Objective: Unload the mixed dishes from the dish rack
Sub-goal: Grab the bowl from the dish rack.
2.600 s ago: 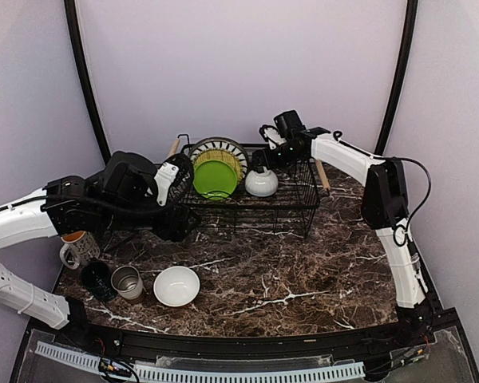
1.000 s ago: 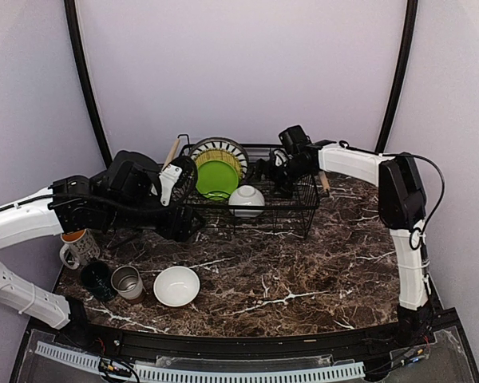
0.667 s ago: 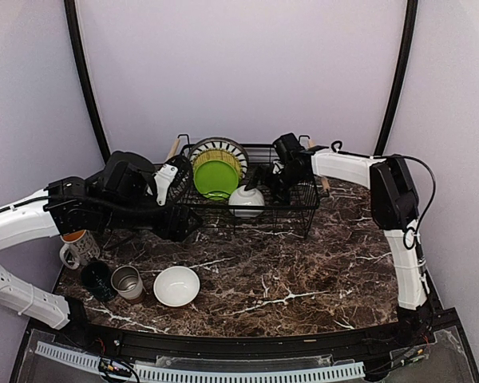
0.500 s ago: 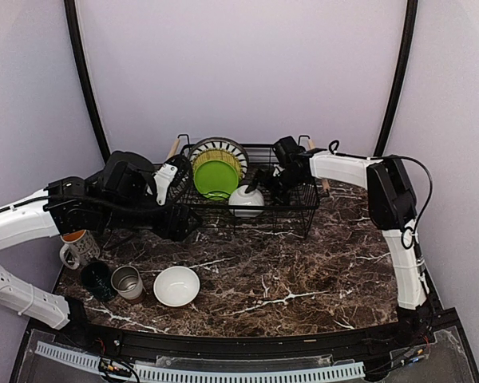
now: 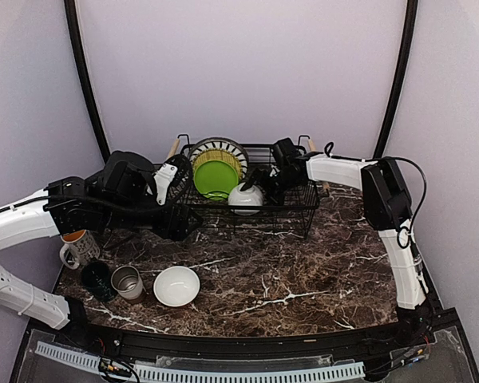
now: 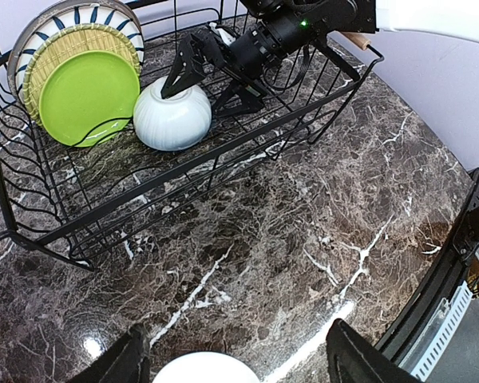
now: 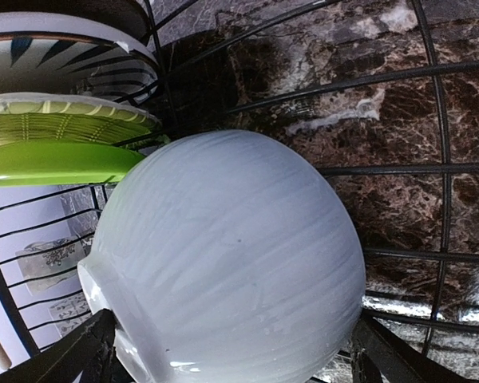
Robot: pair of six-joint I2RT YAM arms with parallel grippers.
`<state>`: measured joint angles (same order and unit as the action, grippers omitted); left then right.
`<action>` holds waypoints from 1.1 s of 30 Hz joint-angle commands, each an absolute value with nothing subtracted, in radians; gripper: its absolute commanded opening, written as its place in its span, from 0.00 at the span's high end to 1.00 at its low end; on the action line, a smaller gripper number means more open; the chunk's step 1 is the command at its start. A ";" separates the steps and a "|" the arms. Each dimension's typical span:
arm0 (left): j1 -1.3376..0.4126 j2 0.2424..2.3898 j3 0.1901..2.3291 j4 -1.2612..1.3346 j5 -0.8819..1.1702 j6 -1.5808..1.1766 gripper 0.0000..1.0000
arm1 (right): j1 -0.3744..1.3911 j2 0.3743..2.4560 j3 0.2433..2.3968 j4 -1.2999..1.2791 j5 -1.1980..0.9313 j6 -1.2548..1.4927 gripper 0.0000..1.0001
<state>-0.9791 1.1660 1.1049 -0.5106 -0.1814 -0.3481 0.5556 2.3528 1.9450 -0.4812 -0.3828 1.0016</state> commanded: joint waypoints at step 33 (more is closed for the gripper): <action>-0.959 1.156 1.095 -0.491 -0.163 -0.368 0.24 | 0.535 2.150 1.544 0.072 -0.458 0.907 0.28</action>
